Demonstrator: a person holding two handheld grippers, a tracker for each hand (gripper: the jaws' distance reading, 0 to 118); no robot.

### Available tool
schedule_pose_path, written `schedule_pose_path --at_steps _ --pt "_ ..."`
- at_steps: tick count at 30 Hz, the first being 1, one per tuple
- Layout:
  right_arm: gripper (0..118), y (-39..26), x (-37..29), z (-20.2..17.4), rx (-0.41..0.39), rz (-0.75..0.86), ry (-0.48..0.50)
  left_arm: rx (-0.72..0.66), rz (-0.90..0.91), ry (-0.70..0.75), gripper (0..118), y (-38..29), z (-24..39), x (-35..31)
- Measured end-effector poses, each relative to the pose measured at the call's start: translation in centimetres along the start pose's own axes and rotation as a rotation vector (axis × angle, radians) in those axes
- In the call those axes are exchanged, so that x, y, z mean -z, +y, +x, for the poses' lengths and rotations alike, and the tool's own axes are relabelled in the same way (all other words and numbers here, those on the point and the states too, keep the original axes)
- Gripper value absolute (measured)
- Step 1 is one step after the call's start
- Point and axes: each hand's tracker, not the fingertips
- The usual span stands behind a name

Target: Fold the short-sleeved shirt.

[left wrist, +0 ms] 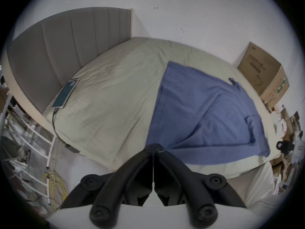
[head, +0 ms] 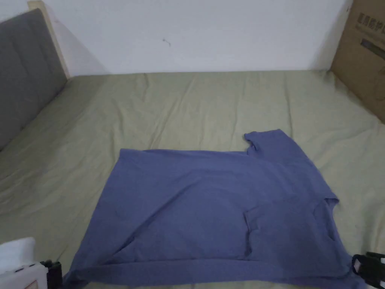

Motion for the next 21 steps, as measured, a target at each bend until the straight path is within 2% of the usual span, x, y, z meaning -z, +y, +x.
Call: schedule_pose_path --at_steps 4,6,10,11,16,18,19,20,21 --pt "2 -1.9 0.9 -0.5 0.053 -0.084 0.051 0.007 -0.024 0.0 0 -0.8 -1.7 1.7" --pt "2 -2.2 1.3 -0.6 0.049 -0.083 0.031 -0.018 -0.013 -0.021 2 -1.2 -2.1 1.8" --pt "2 -2.3 1.5 -0.5 0.063 -0.107 0.034 -0.016 -0.022 -0.019 81 -0.4 -3.2 2.6" --pt "2 -2.3 1.5 -0.5 0.064 -0.111 0.037 -0.016 -0.02 -0.014 85 -0.3 -3.2 2.9" --pt "2 -2.5 1.8 -0.4 0.062 -0.131 0.032 0.006 -0.04 -0.03 81 -0.1 -2.9 5.2" --pt "2 -2.6 2.2 0.0 0.076 -0.146 0.035 0.021 -0.104 -0.037 79 -0.1 -2.4 6.2" --pt "2 -2.7 2.3 0.1 0.086 -0.149 0.035 0.034 -0.1 -0.038 53 -0.3 -2.0 6.5" --pt "2 -2.8 2.3 0.3 0.095 -0.152 0.036 0.053 -0.098 -0.015 23 -0.6 -1.6 6.8" --pt "2 -2.9 2.3 0.3 0.107 -0.152 0.031 0.074 -0.092 0.02 4 -0.9 -1.2 7.0"
